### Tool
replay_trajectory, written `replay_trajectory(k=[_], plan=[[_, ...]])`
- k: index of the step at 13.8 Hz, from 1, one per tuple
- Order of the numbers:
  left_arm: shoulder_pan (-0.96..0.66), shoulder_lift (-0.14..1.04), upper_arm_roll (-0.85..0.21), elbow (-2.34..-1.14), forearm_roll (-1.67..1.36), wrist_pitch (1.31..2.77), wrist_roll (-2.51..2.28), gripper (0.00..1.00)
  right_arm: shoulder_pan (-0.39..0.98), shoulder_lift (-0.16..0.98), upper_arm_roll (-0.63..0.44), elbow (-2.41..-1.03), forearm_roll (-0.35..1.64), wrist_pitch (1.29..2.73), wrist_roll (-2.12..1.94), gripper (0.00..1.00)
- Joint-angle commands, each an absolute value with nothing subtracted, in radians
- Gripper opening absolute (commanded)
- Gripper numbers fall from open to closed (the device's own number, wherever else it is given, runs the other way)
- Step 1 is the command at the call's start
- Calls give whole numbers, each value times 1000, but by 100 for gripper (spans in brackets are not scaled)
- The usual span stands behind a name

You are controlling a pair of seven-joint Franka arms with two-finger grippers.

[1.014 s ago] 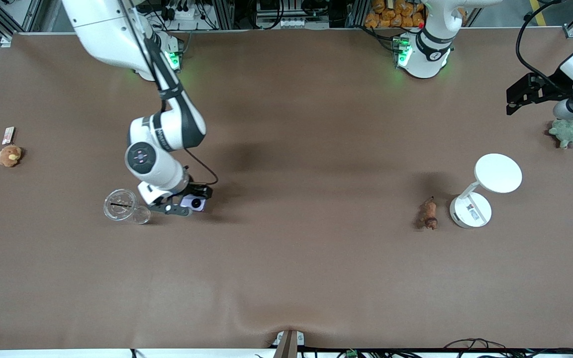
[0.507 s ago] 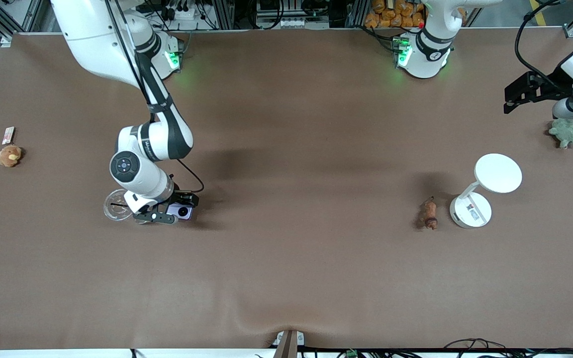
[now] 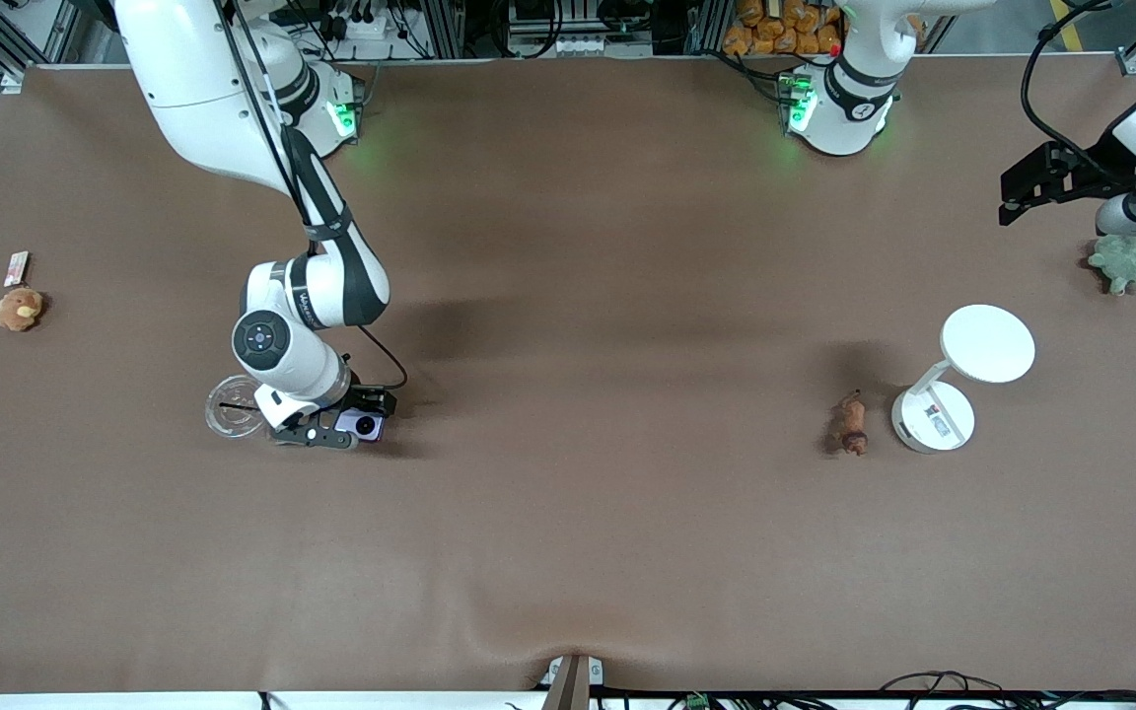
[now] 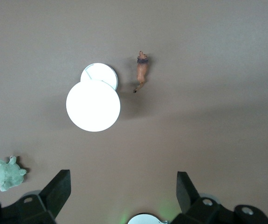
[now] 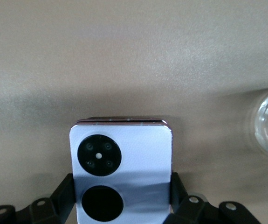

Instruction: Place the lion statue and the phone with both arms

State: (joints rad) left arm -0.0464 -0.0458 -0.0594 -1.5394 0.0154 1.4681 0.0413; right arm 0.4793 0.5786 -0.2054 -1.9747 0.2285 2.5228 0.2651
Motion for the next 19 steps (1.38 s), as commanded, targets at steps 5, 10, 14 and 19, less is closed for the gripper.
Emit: replay_trajectory(k=[5, 10, 14, 19], plan=[[-37, -29, -63, -1540, -3, 1463, 46, 100, 457, 526, -195, -1944, 213, 2488, 264, 100], [-35, -31, -63, -1554, -12, 1494, 46, 100, 449, 359, -204, -1797, 213, 2132, 273, 100], [-35, -32, -63, -1555, -12, 1497, 46, 100, 437, 356, -276, -1469, 209, 1751, 258, 100], [-34, -32, -63, -1555, -12, 1497, 46, 100, 322, 351, -282, -1243, 198, 1461, 259, 100]])
